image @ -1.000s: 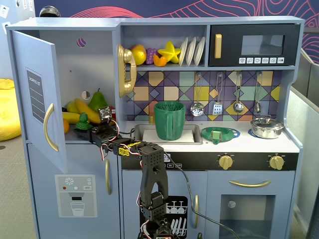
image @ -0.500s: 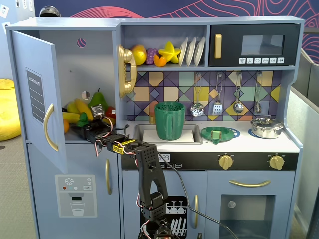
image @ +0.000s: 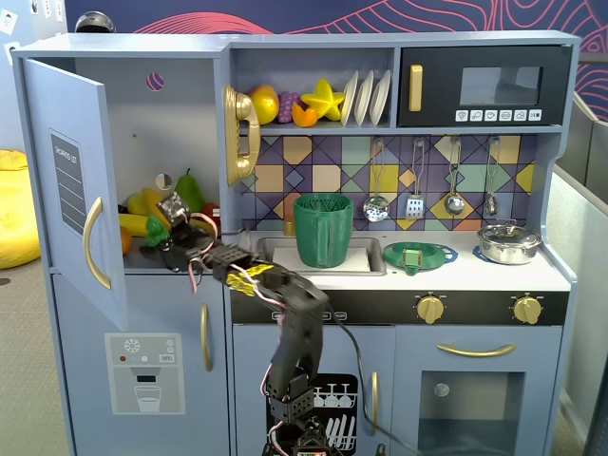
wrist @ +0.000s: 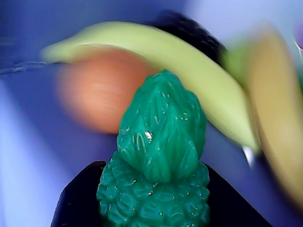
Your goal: Pick up the green pineapple from the left cabinet and place it in the green recipient
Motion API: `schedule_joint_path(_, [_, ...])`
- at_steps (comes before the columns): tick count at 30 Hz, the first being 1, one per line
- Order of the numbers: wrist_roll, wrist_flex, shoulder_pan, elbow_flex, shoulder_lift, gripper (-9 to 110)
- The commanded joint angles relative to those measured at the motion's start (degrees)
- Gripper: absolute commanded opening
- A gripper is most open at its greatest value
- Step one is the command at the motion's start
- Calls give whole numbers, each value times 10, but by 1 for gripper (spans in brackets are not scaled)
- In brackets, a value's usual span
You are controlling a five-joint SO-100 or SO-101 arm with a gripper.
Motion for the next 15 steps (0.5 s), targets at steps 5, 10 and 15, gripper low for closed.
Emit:
schedule_joint_path(5, [-76,134,36,28,276,0])
schedule_joint_path(10, [-27,249,130,-19,368,0])
schedule_joint_path(15, [101,327,265,-106,380,0])
